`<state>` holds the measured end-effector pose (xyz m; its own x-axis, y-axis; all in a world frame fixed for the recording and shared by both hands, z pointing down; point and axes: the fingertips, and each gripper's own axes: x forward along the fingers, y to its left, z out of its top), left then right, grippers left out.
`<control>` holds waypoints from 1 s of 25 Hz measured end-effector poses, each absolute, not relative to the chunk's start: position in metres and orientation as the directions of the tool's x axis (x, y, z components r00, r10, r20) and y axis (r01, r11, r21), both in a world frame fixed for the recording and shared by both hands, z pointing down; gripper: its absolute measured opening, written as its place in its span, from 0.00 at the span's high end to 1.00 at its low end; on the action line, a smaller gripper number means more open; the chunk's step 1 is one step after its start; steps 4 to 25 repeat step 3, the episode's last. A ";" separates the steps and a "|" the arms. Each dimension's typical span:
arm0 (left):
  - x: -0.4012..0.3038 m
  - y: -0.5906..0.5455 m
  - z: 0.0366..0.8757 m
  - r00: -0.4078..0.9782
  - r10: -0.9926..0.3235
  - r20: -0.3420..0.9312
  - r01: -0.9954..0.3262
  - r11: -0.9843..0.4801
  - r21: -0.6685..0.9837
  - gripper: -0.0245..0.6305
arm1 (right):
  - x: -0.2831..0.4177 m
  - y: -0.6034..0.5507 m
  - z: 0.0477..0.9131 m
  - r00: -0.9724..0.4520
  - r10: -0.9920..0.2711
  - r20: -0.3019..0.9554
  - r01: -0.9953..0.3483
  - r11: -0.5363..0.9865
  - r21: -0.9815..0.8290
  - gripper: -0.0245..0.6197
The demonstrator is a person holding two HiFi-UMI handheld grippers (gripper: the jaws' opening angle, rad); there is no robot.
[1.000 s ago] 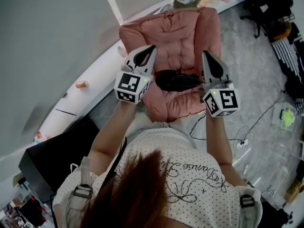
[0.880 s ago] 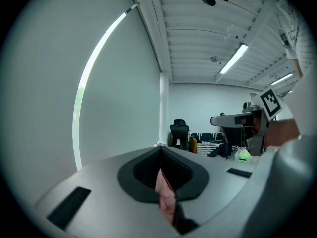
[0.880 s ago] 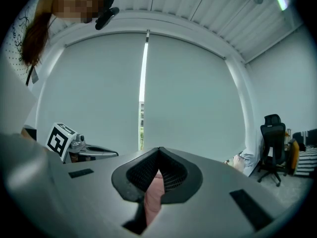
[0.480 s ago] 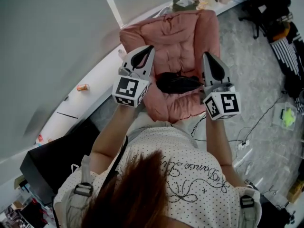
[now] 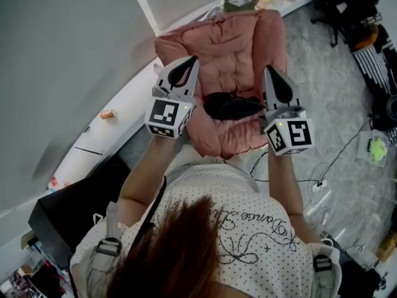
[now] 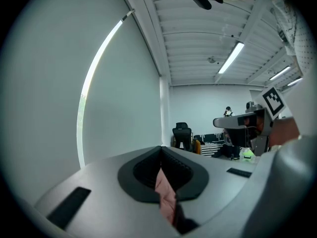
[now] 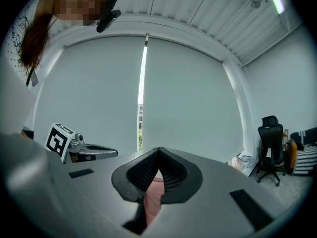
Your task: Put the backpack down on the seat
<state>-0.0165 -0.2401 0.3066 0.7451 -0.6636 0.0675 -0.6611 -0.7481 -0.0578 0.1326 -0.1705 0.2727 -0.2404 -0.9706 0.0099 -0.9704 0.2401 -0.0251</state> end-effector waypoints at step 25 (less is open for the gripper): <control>-0.016 -0.240 0.306 0.746 -0.663 0.066 -0.660 -0.749 -0.063 0.96 | 0.134 -0.170 0.272 -0.236 -0.972 0.008 -0.972 0.235 -0.025 0.95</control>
